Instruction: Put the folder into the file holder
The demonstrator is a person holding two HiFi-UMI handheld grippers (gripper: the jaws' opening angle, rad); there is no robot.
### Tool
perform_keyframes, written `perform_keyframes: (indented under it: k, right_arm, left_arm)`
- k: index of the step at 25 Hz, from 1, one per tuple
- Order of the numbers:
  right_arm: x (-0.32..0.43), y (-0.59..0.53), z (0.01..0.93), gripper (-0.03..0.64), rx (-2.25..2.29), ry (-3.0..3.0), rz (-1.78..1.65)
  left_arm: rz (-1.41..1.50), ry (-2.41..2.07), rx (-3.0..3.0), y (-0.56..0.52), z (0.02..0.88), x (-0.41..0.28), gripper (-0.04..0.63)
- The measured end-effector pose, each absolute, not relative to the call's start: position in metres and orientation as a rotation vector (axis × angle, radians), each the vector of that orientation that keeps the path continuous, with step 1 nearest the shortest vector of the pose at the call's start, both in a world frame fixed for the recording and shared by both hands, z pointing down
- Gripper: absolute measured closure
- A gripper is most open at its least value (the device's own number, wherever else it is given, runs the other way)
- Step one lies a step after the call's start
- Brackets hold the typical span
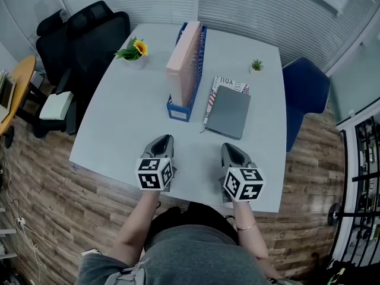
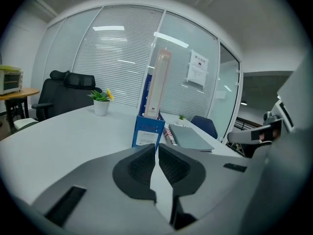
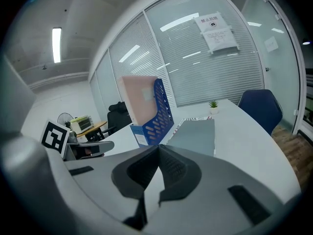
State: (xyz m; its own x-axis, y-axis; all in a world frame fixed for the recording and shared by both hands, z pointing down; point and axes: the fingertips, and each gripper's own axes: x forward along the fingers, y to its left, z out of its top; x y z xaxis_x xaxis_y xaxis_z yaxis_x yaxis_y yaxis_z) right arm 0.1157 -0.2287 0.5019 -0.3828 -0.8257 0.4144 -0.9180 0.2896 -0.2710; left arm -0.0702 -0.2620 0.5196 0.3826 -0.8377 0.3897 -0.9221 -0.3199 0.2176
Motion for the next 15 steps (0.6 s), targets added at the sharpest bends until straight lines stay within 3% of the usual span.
perform_keyframes:
  k: [15]
  right_arm:
    - [0.1097, -0.2335, 0.5021, 0.614, 1.577, -2.366, 0.665]
  left_arm:
    - [0.292, -1.570, 2.222, -0.2588, 0.5138, -0.0774, 0.555]
